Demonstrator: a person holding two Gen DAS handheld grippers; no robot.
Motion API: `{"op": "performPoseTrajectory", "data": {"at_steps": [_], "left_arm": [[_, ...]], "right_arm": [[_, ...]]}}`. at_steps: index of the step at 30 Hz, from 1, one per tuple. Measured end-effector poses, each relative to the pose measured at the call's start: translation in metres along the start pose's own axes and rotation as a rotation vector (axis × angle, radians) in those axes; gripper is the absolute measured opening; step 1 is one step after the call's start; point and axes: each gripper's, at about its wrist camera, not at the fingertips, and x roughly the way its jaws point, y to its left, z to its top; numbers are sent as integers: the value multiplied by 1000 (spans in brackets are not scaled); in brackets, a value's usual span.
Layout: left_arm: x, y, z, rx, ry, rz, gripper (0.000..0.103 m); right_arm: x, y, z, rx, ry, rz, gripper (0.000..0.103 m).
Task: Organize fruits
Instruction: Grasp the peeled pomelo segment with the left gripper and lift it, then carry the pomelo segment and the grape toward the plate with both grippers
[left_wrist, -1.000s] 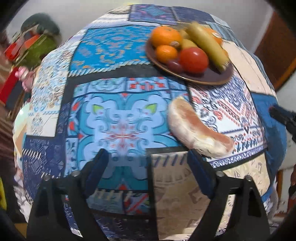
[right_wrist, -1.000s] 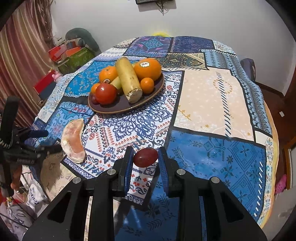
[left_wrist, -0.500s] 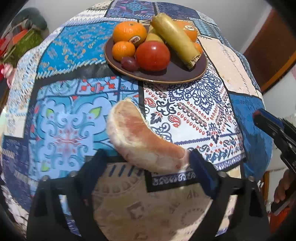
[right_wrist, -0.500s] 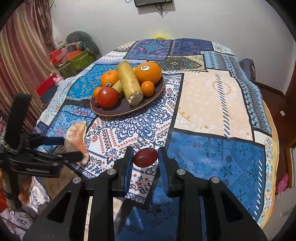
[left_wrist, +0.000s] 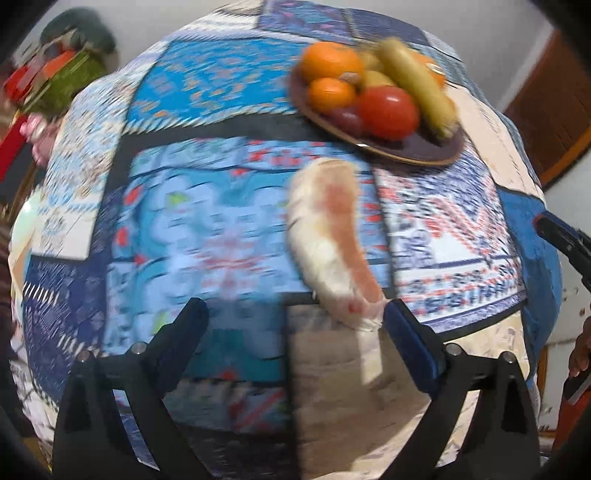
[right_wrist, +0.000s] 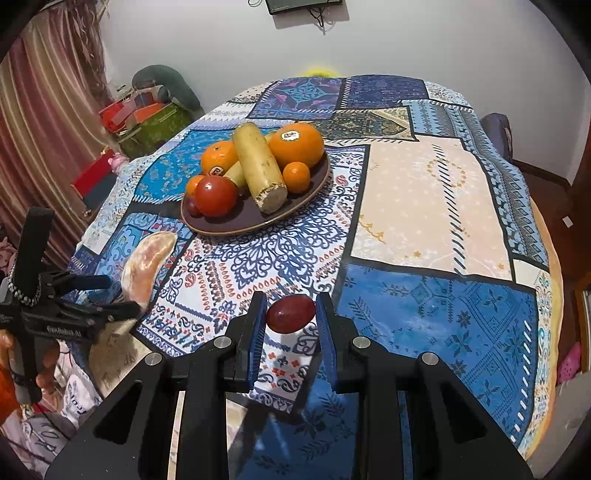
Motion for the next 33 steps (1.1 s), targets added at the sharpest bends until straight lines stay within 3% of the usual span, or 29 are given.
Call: {"op": "performPoseTrajectory", "data": {"at_steps": [4, 9, 13, 21, 26, 33], "left_arm": [[-9, 6, 0, 10, -5, -39, 95], [-7, -16, 7, 79, -23, -23, 94], [9, -26, 22, 112, -15, -5, 81], [24, -22, 32, 70, -26, -18, 75], [26, -11, 36, 29, -56, 1, 61], [29, -11, 36, 8, -99, 38, 54]], "right_arm": [[2, 5, 2, -10, -1, 7, 25], [5, 6, 3, -10, 4, 9, 25], [5, 8, 3, -10, 7, 11, 25], [13, 11, 8, -8, 16, 29, 25], [18, 15, 11, -14, 18, 36, 25], [20, 15, 14, -14, 18, 41, 25]]}}
